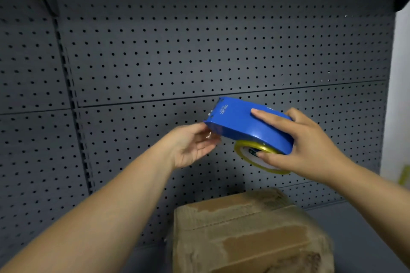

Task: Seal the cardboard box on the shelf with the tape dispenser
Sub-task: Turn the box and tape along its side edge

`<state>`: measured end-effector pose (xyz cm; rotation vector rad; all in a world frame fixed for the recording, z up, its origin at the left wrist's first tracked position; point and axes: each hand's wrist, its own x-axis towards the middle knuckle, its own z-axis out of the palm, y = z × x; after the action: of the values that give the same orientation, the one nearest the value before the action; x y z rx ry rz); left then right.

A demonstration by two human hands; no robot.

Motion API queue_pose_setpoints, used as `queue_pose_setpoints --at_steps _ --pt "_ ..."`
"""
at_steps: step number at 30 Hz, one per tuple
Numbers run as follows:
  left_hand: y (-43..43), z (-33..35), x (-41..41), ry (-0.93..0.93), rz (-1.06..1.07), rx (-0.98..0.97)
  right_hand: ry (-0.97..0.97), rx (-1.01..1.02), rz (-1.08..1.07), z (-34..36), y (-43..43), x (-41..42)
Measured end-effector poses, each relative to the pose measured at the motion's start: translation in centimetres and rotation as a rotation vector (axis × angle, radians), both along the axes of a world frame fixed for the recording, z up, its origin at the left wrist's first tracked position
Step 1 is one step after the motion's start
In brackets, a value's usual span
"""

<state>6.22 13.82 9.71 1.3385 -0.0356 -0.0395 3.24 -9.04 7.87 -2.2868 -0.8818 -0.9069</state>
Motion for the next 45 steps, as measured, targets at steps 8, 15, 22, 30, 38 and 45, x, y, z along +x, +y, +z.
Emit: queue_pose_setpoints --at_steps 8,15,22,30,38,45 --pt "2.8 0.7 -1.0 -0.064 -0.1 0.116 0.051 0.085 -0.103 -0.9 3.7 -5.3" --pt "4.6 1.0 -3.1 -0.141 -0.066 0.224 0.177 0.05 -0.194 -0.8 7.4 -10.8" --pt "5.8 0.3 -6.4 -0.139 -0.075 0.321 0.213 0.033 -0.301 -2.0 9.8 -16.8" --pt "9.8 -1.6 -6.4 -0.079 -0.026 0.29 0.279 -0.065 -0.437 -2.5 11.1 -23.0" --pt "12.1 -5.5 -3.4 0.0 -0.131 0.342 0.379 -0.154 -0.568 -2.5 15.4 -23.8" --pt "13.7 -9.1 -1.0 0.003 -0.227 0.366 0.396 -0.188 -0.732 -4.5 19.8 -23.0"
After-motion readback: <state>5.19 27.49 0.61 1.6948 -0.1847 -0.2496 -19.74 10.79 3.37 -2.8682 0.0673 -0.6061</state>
